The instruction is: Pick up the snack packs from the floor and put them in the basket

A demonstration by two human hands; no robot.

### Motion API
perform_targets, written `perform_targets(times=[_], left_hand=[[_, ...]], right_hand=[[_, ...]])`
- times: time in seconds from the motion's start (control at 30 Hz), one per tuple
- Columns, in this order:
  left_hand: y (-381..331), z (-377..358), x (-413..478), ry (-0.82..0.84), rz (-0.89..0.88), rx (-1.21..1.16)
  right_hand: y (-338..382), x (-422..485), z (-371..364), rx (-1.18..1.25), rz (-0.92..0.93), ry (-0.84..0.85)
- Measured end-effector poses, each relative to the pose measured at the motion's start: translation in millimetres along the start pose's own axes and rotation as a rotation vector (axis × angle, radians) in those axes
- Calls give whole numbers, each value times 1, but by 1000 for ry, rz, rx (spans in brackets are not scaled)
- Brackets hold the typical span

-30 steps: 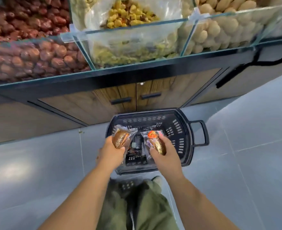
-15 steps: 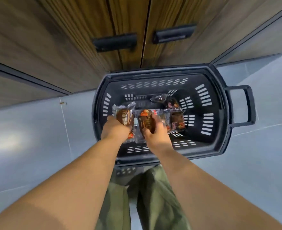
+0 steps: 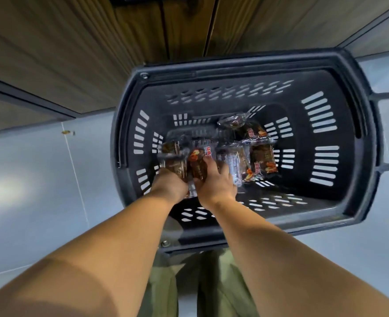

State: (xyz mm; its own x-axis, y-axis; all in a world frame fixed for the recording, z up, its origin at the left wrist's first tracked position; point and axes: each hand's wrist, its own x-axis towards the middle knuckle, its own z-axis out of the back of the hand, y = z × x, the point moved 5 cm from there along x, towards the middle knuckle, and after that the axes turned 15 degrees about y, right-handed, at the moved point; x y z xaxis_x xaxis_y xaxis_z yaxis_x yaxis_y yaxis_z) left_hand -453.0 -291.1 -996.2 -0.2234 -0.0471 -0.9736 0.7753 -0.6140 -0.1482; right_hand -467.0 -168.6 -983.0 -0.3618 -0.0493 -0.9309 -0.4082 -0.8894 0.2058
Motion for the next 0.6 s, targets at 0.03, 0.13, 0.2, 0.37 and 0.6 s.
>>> perform_targets(times=[0.03,0.13,0.2,0.37,0.6], left_hand=[[-2,-1,-1,51,-3,60],[-10,5,-21,68,-2,147],[-16,18,-39,-23,-14,68],[-48,63,-110,-246,-155,-52],[-98,115,-251,-296,-390,25]], right_hand=[[0,0,0,-13,-9,33],[5,-12,5,22,-9,91],[9,-29,19,105,26,38],[35,-94,62,278,206,-128],[85,-230,132,352,359,-266]])
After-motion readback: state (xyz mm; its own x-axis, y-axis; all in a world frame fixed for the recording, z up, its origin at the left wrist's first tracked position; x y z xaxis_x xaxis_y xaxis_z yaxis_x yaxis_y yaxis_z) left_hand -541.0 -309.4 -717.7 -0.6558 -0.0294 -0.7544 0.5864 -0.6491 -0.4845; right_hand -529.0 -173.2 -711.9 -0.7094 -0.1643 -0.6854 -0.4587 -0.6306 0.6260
